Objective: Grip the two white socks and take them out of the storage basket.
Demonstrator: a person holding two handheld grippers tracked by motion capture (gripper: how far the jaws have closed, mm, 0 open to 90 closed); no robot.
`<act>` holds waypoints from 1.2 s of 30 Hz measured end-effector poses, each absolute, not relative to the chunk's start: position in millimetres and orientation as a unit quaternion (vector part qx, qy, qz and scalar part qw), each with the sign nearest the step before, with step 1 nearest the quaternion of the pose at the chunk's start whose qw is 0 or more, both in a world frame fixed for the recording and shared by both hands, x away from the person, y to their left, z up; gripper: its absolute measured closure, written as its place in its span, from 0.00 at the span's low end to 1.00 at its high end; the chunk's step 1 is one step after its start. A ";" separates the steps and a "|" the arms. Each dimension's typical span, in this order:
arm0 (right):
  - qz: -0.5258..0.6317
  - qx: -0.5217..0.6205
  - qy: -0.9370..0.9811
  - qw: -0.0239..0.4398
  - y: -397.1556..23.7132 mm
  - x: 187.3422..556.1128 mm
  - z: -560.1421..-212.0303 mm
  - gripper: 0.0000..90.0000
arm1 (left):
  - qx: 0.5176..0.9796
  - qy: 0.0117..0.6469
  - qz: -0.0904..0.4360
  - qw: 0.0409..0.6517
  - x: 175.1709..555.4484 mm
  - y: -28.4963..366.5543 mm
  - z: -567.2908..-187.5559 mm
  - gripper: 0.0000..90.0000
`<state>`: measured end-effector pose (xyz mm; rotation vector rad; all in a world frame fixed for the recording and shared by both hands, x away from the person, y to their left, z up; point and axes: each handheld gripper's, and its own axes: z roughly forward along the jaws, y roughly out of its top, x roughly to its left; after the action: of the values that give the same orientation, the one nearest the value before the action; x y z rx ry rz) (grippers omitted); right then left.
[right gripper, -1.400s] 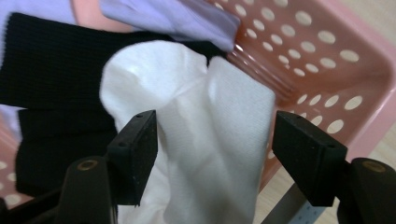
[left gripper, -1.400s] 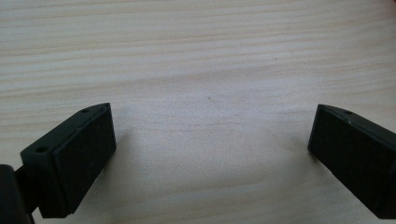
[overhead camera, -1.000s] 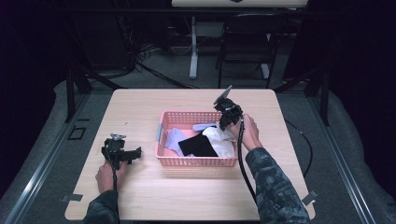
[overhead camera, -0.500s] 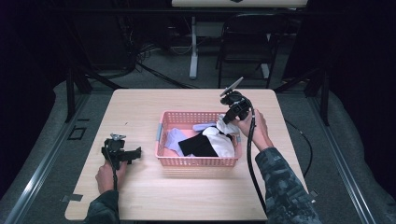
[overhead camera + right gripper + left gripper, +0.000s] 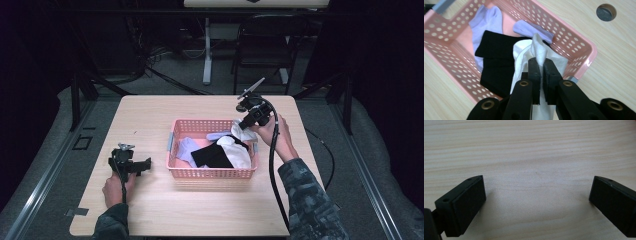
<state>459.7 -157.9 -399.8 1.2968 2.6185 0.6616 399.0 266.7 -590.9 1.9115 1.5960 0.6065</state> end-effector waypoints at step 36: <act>0.236 0.483 0.838 0.097 -245.3 424.2 -401.3 0.96 | 0.715 0.596 0.227 0.285 399.3 266.8 -590.9 0.01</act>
<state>424.2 -245.3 -401.3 1.4301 2.4805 0.6994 399.3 266.8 -590.9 1.9126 1.5949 0.6066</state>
